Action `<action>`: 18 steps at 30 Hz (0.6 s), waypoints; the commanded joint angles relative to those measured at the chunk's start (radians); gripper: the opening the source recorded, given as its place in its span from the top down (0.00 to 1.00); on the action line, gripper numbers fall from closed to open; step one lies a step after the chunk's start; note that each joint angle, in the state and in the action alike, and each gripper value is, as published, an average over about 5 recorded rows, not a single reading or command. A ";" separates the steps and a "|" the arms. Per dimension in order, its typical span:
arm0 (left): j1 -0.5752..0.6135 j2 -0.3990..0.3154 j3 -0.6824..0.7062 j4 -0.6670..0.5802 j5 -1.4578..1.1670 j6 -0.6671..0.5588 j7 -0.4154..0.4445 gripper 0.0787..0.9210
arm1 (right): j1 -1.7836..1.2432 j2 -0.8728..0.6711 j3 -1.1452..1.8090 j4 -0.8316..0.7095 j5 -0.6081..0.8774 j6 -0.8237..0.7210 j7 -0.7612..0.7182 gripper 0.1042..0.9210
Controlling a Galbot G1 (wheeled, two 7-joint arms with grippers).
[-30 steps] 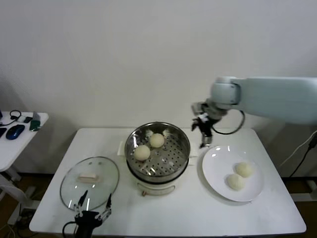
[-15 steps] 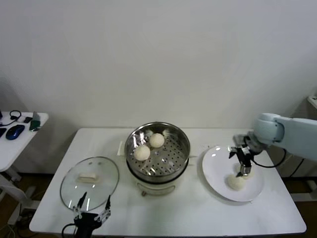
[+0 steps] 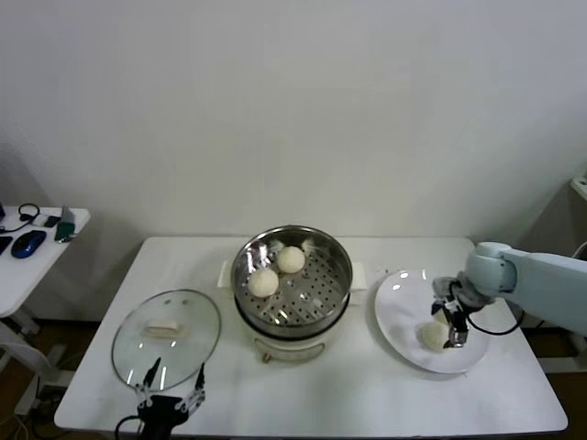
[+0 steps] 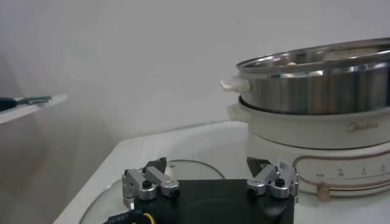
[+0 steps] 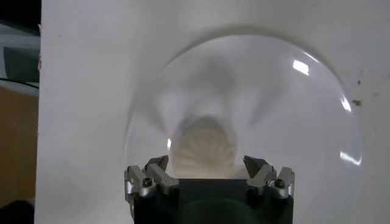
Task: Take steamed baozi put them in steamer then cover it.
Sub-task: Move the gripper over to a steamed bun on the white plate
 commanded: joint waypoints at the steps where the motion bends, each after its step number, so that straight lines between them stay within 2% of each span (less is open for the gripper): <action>1: -0.004 0.002 0.002 0.003 -0.003 0.002 0.000 0.12 | -0.114 0.008 0.085 -0.052 -0.039 -0.007 0.012 0.14; 12: -0.009 0.007 0.000 0.006 -0.005 0.003 -0.001 0.12 | -0.117 0.012 0.117 -0.044 -0.034 -0.009 0.014 0.31; 18: -0.004 0.006 -0.001 -0.001 -0.004 0.003 -0.001 0.12 | 0.125 0.010 -0.026 0.014 -0.040 0.062 -0.039 0.33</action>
